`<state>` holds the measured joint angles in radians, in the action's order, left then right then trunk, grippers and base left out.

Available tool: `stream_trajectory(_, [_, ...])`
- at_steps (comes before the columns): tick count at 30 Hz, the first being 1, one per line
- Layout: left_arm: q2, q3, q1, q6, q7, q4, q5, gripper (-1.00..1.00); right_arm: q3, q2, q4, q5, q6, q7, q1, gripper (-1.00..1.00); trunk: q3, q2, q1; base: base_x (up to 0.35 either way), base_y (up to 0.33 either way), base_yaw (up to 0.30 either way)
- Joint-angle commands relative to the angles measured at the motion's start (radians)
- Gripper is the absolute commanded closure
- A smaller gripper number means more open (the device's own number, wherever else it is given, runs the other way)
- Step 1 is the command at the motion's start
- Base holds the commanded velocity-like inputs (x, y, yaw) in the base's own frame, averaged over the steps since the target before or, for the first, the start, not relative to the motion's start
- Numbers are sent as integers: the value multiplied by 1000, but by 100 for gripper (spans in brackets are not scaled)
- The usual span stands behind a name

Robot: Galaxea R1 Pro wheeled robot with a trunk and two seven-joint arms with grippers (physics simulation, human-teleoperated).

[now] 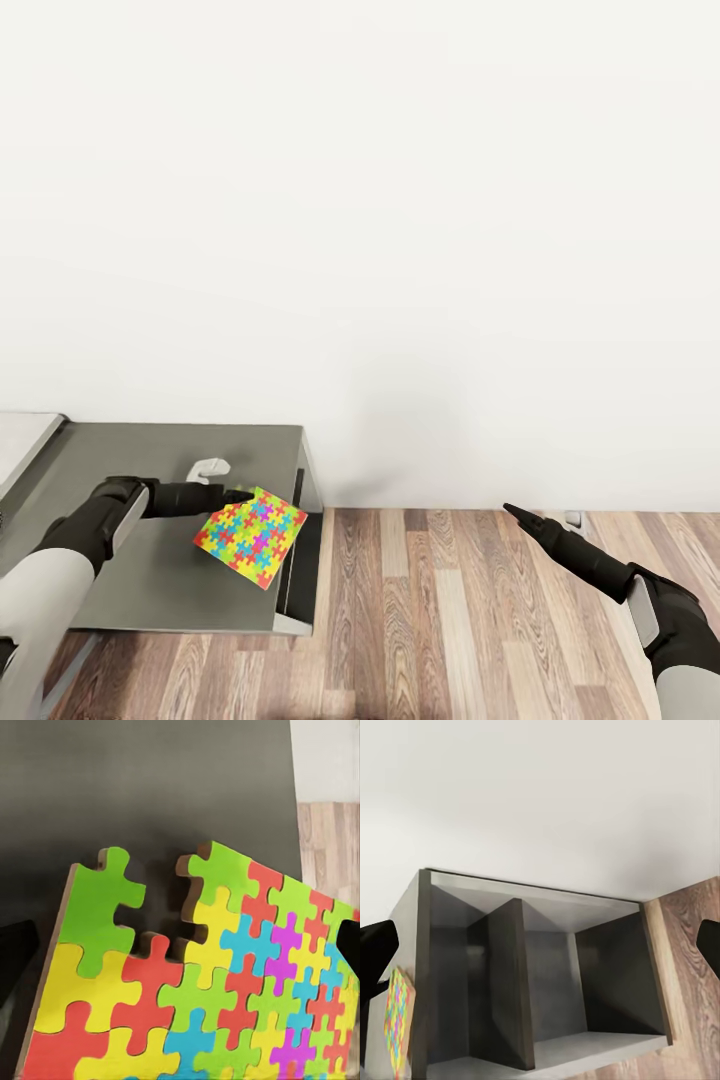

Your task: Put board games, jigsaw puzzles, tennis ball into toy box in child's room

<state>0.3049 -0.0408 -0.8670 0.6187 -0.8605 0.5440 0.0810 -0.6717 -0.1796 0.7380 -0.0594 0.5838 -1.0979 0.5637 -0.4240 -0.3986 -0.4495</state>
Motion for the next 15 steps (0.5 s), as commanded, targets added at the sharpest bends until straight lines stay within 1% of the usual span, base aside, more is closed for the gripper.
stream_trajectory(1, [1, -8, 0, 5, -5, -3, -14, -100, -2, 0, 0, -4, 8, -2, 1, -100, -2, -1, -1, -85, 0, 0])
stream_trajectory(6, [1, -8, 0, 9, -38, -3, -15, -100, -2, 0, 0, -4, 8, -2, 1, -100, -2, -1, -1, -89, 0, 0])
stream_trajectory(15, [2, -8, 0, 10, -44, -2, -14, -100, -2, 0, 0, -4, 8, -2, 1, -100, -2, -1, -1, -90, 0, 0])
